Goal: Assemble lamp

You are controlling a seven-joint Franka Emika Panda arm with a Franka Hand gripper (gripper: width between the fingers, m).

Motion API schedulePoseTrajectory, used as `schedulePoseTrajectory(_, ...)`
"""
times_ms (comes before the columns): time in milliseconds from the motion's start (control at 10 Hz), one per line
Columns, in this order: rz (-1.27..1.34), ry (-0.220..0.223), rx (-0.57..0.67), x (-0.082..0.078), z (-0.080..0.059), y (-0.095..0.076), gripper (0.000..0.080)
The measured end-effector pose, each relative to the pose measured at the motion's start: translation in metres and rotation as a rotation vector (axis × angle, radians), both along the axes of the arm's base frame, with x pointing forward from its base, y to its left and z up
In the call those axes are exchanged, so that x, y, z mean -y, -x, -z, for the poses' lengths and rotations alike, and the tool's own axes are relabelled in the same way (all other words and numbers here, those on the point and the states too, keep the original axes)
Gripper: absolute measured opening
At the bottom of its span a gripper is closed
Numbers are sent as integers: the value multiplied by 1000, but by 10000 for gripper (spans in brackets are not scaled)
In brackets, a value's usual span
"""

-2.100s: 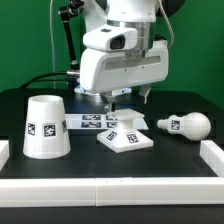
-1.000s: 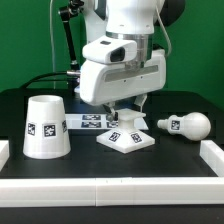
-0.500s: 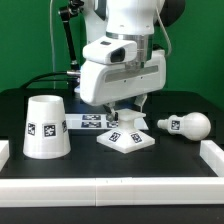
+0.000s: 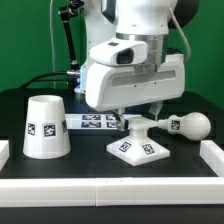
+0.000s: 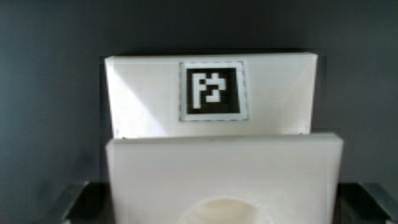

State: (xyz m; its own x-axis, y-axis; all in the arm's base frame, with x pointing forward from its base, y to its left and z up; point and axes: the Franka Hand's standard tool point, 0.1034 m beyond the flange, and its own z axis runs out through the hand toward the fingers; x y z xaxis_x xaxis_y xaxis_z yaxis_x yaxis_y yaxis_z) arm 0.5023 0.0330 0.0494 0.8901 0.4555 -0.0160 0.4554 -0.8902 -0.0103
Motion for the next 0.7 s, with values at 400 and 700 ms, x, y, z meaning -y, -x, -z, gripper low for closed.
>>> schedulePoseTrajectory(400,181,0,11,-26,0,-53,535)
schedulePoseTrajectory(700,273,-16,30,-42,-1,-98,535)
